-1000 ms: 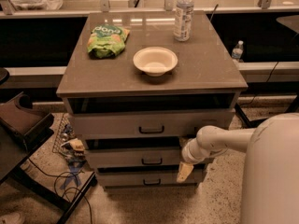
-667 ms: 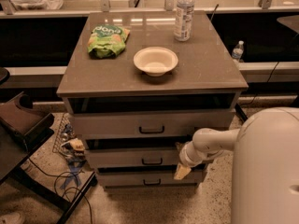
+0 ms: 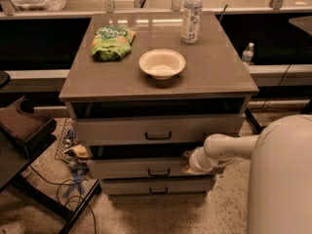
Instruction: Open middle drawer
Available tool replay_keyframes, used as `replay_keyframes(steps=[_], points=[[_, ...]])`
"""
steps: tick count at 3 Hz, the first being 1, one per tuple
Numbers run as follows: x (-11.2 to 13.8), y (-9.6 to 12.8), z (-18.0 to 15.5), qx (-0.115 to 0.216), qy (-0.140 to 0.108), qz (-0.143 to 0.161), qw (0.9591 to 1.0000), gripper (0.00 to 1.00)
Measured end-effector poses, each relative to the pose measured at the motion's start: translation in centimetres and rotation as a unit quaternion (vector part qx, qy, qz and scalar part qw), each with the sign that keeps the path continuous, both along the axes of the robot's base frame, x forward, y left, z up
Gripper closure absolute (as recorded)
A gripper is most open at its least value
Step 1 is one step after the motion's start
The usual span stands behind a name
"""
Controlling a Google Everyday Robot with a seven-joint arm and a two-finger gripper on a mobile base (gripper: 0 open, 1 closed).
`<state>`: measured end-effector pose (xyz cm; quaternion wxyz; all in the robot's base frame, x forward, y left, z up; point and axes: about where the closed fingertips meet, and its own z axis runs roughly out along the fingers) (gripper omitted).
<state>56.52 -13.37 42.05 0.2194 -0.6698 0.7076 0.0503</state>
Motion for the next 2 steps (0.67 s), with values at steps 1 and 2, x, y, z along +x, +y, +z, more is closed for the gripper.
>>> replay_keyframes(steps=[1, 2], points=[[-0.10, -0.12, 0.24, 0.000, 0.000, -0.002, 1.0000, 0.90], [-0.10, -0.13, 0.86, 0.000, 0.000, -0.003, 1.0000, 1.00]])
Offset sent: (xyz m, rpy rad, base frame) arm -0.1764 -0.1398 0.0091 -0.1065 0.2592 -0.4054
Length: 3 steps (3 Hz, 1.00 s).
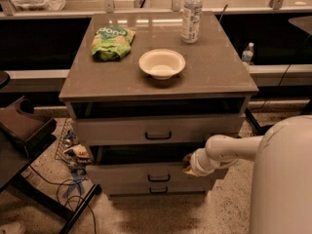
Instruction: Open middle drawer
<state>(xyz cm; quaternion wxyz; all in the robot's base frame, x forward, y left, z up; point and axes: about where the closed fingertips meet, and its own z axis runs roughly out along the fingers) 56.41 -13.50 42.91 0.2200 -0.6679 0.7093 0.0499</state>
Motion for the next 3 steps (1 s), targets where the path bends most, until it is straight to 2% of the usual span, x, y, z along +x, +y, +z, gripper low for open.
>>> replay_keyframes(steps=[1, 2, 3], points=[[0.0, 0.0, 0.1, 0.000, 0.000, 0.000, 1.0000, 1.00], [-2.0, -1.4, 0.1, -0.008, 0.021, -0.015, 0.9996, 1.00], [-1.9, -1.4, 0.2, -0.008, 0.021, -0.015, 0.9996, 1.00]])
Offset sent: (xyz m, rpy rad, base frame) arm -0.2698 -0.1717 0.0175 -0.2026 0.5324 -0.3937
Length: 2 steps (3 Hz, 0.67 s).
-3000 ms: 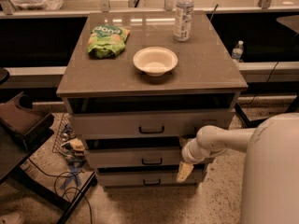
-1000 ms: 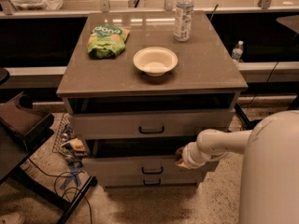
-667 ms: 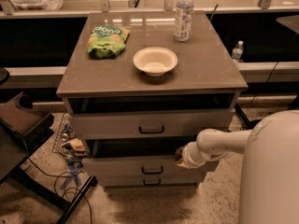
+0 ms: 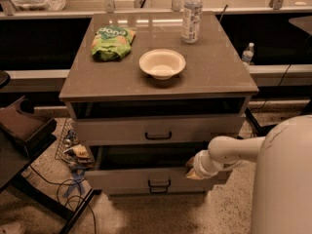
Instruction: Open middle drawer
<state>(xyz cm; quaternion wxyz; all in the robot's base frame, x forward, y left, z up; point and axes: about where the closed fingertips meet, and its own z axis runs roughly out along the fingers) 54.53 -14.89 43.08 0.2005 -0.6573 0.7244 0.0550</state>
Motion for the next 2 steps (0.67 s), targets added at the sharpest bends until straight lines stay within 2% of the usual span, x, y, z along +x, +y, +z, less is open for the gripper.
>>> replay_keyframes(steps=[1, 2], points=[[-2.69, -1.44, -0.28, -0.003, 0.031, -0.011, 0.9995, 1.00], [-2.69, -1.44, -0.09, -0.003, 0.031, -0.011, 0.9995, 1.00]])
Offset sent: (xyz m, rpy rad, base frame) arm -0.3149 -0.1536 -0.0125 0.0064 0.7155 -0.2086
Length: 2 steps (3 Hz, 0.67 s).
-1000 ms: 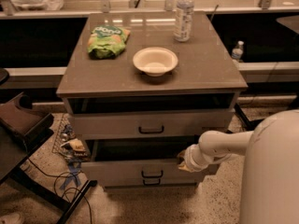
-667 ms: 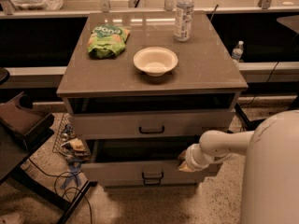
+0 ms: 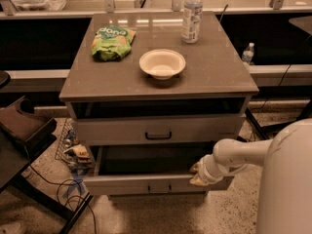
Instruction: Open middle drawer
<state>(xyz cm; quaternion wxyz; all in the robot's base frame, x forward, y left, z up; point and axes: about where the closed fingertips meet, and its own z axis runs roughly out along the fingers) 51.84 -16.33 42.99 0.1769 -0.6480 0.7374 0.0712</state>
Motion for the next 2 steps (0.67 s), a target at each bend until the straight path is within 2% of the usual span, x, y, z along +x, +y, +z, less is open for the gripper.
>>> replay_keyframes(steps=[1, 2], points=[[-1.54, -0.69, -0.29, 0.003, 0.017, -0.006, 0.9998, 1.00], [-1.54, -0.69, -0.06, 0.003, 0.017, -0.006, 0.9998, 1.00]])
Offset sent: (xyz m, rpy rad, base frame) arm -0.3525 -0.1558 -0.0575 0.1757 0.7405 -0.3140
